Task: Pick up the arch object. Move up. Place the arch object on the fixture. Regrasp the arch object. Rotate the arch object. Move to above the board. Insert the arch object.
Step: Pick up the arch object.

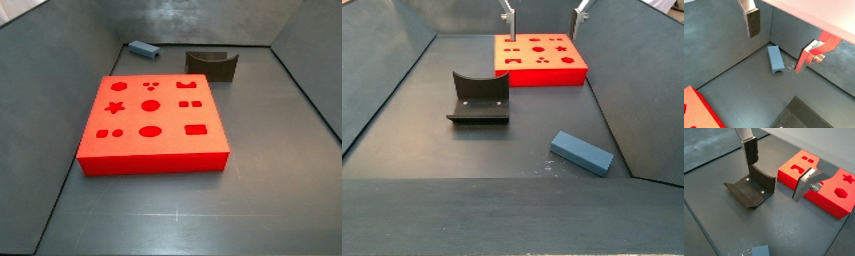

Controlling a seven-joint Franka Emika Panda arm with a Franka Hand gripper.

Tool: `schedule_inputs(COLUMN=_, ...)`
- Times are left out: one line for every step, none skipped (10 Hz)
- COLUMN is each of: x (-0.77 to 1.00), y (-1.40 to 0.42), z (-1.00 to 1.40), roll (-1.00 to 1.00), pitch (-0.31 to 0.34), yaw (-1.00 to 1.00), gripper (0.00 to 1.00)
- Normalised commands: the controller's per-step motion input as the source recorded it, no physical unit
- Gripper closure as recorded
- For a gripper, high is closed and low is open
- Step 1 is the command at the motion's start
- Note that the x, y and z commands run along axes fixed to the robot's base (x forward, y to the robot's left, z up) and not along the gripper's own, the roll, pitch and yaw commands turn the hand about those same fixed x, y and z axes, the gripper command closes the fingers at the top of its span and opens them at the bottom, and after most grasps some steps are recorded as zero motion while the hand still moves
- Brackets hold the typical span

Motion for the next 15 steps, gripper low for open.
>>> schedule_inputs(x=0.0, y=0.0, z=-0.01, roll=-0.04, pitch=0.0, yaw=0.0, gripper=0.0)
schedule_inputs(x=-0.01, y=0.05, z=0.0, roll=0.0, pitch=0.0, yaw=0.0, gripper=0.0)
schedule_inputs(x=-0.33, y=0.3, z=-0.73, roll=0.05, pitch=-0.171, yaw=0.09, gripper=0.0)
schedule_inputs(x=-0.33, y=0.36, z=-0.83, roll=0.2, pitch=-0.187, yaw=0.61, gripper=0.0)
schedule_inputs(x=-0.21, y=0.21, z=-0.95, roll=0.13, pitch=-0.171, yaw=0.8, gripper=0.0)
schedule_inputs(x=-0.21, y=0.21, z=-0.95, roll=0.12, pitch=-0.171, yaw=0.8, gripper=0.0)
schedule_inputs(x=-0.2, y=0.22, z=-0.96, roll=0.11, pitch=-0.166, yaw=0.8, gripper=0.0)
schedule_inputs(x=-0.18, y=0.35, z=-0.99, roll=0.06, pitch=-0.149, yaw=0.7, gripper=0.0)
schedule_inputs(x=-0.01, y=0.53, z=-0.97, roll=0.0, pitch=-0.03, yaw=0.53, gripper=0.0)
schedule_inputs(x=0.06, y=0.66, z=-0.73, roll=-0.06, pitch=0.141, yaw=0.28, gripper=0.0)
schedule_inputs(x=0.09, y=0.68, z=-0.54, roll=-0.12, pitch=0.223, yaw=0.13, gripper=0.0)
schedule_inputs(x=0.13, y=0.62, z=-0.46, roll=-0.16, pitch=0.253, yaw=0.13, gripper=0.0)
schedule_inputs(x=0.13, y=0.52, z=-0.37, roll=-0.22, pitch=0.286, yaw=0.13, gripper=0.0)
schedule_inputs(x=0.29, y=0.18, z=-0.37, roll=-0.26, pitch=0.291, yaw=0.23, gripper=0.0)
schedule_inputs(x=0.21, y=0.0, z=-0.51, roll=-0.18, pitch=0.256, yaw=0.24, gripper=0.0)
